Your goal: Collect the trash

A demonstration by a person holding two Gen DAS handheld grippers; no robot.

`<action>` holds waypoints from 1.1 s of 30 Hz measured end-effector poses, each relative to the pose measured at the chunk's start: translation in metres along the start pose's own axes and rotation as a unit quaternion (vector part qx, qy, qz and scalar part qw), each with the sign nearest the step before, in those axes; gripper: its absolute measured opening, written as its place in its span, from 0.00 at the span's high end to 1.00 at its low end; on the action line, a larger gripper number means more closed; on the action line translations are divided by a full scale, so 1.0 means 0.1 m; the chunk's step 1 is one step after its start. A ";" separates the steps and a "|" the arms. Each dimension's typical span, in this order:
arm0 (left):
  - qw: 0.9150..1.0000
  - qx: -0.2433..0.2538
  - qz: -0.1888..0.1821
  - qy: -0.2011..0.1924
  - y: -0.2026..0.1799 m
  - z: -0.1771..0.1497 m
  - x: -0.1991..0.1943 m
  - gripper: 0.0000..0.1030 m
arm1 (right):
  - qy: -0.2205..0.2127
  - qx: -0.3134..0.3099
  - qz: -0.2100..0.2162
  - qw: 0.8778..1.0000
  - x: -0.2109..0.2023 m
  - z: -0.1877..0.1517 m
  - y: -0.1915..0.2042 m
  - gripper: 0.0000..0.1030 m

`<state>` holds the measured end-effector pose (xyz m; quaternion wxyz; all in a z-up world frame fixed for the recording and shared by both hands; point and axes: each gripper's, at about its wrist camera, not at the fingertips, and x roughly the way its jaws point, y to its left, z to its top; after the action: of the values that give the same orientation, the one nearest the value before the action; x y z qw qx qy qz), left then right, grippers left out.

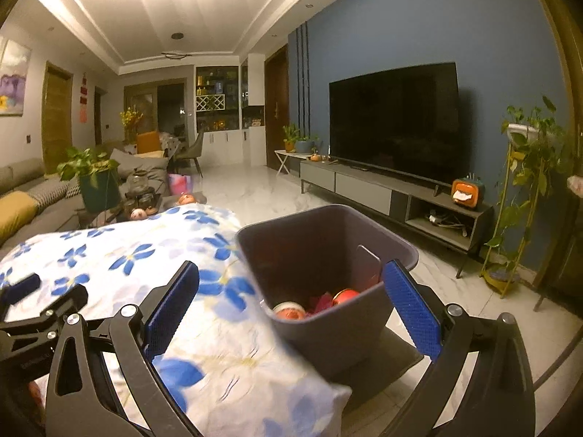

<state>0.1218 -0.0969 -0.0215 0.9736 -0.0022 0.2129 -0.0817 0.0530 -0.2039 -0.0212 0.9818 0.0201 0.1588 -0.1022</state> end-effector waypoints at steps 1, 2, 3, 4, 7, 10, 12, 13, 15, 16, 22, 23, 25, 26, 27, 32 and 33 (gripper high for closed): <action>1.000 0.001 0.012 -0.002 0.05 -0.03 -0.10 0.06 | 0.000 -0.007 -0.001 1.000 -0.08 -0.02 0.07 0.05; 1.000 0.002 0.018 -0.004 0.08 -0.04 -0.19 0.06 | -0.001 -0.011 -0.003 1.000 -0.13 -0.04 0.11 0.05; 1.000 0.001 0.020 -0.004 0.12 -0.07 -0.28 0.06 | -0.001 -0.016 -0.003 1.000 -0.20 -0.06 0.17 0.05; 1.000 0.001 0.020 -0.005 0.15 -0.09 -0.35 0.06 | -0.001 -0.018 -0.001 1.000 -0.28 -0.08 0.22 0.05; 1.000 0.000 0.025 -0.008 0.25 -0.17 -0.57 0.06 | 0.005 -0.023 0.016 1.000 -0.45 -0.13 0.33 0.05; 0.999 -0.005 0.035 -0.009 0.36 -0.24 -0.76 0.06 | 0.010 -0.028 0.022 0.999 -0.60 -0.17 0.42 0.05; 0.999 -0.016 0.034 -0.011 0.45 -0.30 -0.90 0.06 | 0.006 -0.031 0.024 0.999 -0.70 -0.20 0.48 0.05; 0.999 -0.020 0.034 -0.011 0.49 -0.31 -0.95 0.06 | 0.004 -0.031 0.024 0.999 -0.74 -0.20 0.51 0.05; 0.999 -0.024 0.039 -0.012 0.53 -0.33 -1.04 0.06 | 0.002 -0.030 0.028 0.999 -0.83 -0.21 0.53 0.05; 0.999 -0.025 0.042 -0.014 0.55 -0.34 -1.09 0.06 | 0.001 -0.028 0.030 0.999 -0.87 -0.21 0.54 0.05; 0.998 -0.035 0.042 -0.025 0.60 -0.35 -1.27 0.06 | -0.014 -0.026 0.033 0.999 -1.07 -0.22 0.57 0.05; 0.998 -0.034 0.040 -0.028 0.60 -0.35 -1.29 0.06 | -0.016 -0.027 0.034 0.999 -1.09 -0.22 0.57 0.05; 0.998 -0.034 0.039 -0.031 0.58 -0.35 -1.32 0.06 | -0.018 -0.027 0.035 0.999 -1.13 -0.22 0.56 0.05; 0.998 -0.034 0.038 -0.031 0.58 -0.35 -1.34 0.06 | -0.020 -0.026 0.034 0.999 -1.15 -0.22 0.56 0.05; 0.998 -0.035 0.038 -0.032 0.57 -0.35 -1.35 0.06 | -0.022 -0.026 0.033 0.999 -1.16 -0.22 0.56 0.05; 0.998 -0.034 0.033 -0.034 0.55 -0.36 -1.39 0.06 | -0.029 -0.021 0.033 0.999 -1.20 -0.23 0.53 0.05; 0.998 -0.033 0.033 -0.035 0.54 -0.36 -1.39 0.06 | -0.030 -0.021 0.032 0.999 -1.20 -0.24 0.53 0.05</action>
<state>-0.0091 -0.0202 0.0015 0.9819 -0.0305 0.1817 -0.0427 -0.0552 -0.1271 -0.0051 0.9891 0.0012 0.1307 -0.0675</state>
